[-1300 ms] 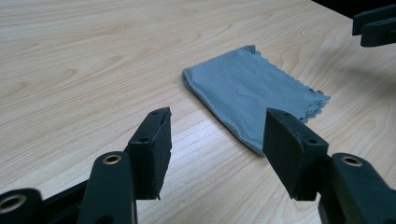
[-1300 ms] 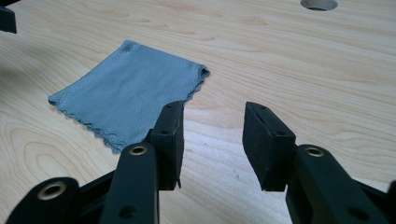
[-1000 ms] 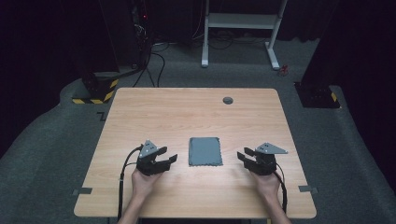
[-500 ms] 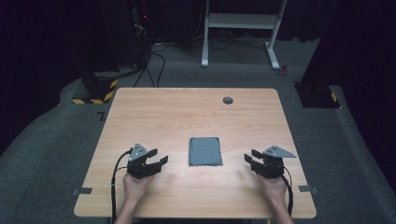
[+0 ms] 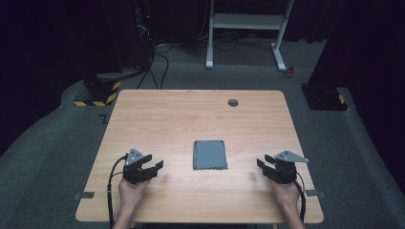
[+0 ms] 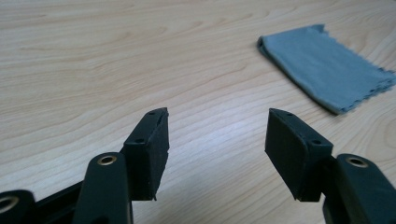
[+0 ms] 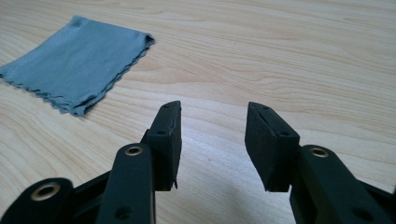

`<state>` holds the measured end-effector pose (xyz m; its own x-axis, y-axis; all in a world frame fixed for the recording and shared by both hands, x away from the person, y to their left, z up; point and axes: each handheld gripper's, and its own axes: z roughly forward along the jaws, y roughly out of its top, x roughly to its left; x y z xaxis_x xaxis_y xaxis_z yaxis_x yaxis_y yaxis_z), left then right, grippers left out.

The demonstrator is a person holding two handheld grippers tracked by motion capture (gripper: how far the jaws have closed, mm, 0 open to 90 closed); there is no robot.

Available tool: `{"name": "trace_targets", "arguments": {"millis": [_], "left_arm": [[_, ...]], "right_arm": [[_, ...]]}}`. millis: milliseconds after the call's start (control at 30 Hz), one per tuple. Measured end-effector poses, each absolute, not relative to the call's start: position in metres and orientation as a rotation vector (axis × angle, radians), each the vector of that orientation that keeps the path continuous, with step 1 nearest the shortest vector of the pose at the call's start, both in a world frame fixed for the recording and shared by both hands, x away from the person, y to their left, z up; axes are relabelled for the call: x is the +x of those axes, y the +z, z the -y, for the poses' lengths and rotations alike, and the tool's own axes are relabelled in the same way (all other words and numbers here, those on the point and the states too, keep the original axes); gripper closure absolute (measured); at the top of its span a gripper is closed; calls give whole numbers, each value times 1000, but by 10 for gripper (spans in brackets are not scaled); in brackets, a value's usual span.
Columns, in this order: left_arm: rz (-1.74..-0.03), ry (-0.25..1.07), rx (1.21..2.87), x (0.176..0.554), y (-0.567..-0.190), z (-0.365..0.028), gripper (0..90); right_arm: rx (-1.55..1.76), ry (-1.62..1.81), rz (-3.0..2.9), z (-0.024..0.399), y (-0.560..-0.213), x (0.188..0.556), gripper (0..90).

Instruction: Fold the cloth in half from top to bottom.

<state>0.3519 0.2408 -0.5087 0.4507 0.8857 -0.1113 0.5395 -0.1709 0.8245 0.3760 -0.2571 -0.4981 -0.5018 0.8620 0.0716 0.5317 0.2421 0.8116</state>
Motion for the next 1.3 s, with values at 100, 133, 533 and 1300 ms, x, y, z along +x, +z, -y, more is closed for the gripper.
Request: {"name": "trace_targets", "arguments": {"millis": [100, 133, 533, 1300], "left_arm": [[-1231, 516, 1863, 354, -512, -243, 399], [-1240, 522, 1870, 355, -513, -244, 398], [-1330, 569, 1905, 360, -524, -256, 389], [-1344, 604, 1951, 362, -528, -250, 303]], "right_arm": [[1270, 1115, -2134, 258, -499, 377, 550], [1275, 1105, -2136, 258, -500, 378, 547], [1285, 959, -2162, 260, -514, 381, 528], [1336, 932, -2165, 263, -522, 383, 401]]}}
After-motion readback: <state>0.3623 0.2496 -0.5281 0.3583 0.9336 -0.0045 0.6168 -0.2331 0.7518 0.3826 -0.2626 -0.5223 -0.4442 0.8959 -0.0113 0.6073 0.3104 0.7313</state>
